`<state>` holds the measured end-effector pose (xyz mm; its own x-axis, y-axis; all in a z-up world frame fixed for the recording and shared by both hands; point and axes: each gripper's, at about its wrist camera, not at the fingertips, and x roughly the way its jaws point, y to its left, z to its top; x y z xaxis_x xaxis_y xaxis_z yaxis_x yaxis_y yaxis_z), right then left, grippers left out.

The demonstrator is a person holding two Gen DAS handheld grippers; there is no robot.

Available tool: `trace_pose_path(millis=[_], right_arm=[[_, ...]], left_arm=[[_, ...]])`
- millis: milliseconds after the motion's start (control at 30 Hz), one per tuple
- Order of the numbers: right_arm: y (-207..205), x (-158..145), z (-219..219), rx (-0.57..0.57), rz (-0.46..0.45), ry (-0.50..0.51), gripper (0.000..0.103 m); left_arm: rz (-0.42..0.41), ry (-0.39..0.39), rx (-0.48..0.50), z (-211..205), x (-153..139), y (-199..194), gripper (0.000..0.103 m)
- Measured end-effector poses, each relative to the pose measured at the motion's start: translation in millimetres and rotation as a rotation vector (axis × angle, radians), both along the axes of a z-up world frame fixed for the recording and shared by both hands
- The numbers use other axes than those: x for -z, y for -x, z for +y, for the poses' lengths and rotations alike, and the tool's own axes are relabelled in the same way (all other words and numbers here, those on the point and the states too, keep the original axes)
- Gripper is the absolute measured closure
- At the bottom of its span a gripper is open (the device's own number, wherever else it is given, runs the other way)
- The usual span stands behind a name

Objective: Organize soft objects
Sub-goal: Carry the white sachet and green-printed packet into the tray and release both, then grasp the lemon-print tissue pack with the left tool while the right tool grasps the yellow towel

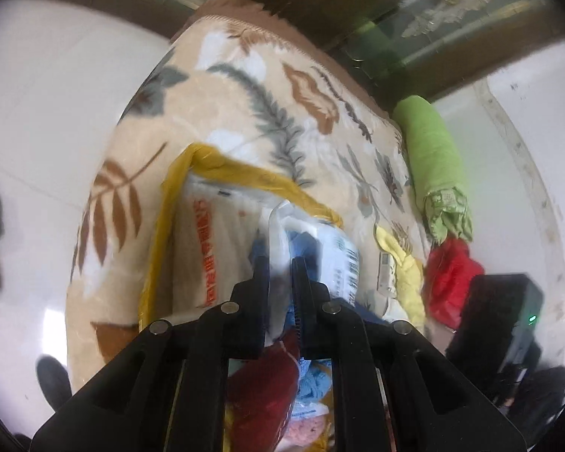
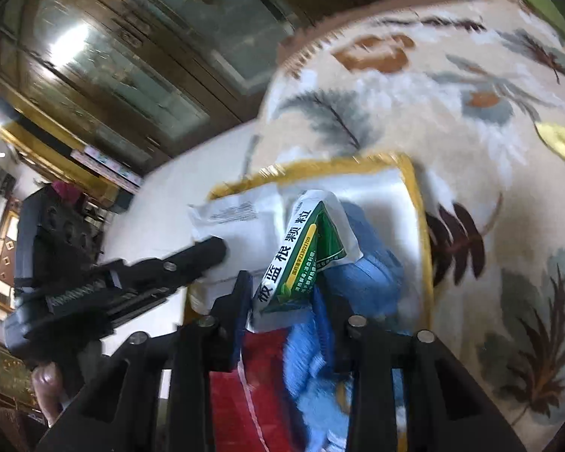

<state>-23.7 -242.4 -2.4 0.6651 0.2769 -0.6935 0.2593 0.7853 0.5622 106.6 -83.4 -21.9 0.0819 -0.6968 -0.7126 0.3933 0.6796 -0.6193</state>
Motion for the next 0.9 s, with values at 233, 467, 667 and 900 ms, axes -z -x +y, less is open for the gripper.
trace_pose_path(millis=[233,467,667,900], right_arm=[[15,-5,-19,0.097,-0.024,-0.065,0.041],[55,-43,-73,0.410,-0.088,-0.055,0.041],[67,-63,-159,0.590,0.101,0.060,0.041],[105,5,-219,0.690,0.269,0.077,0.041]], left_arm=[[-0.058,0.001,-0.037,6,-10,6,0.058],[-0.216,0.097,-0.106,13,-38,28,0.043],[-0.302,0.071,0.024,-24,-43,71,0.043],[-0.419,-0.022,0.114,-60,-34,108,0.043]])
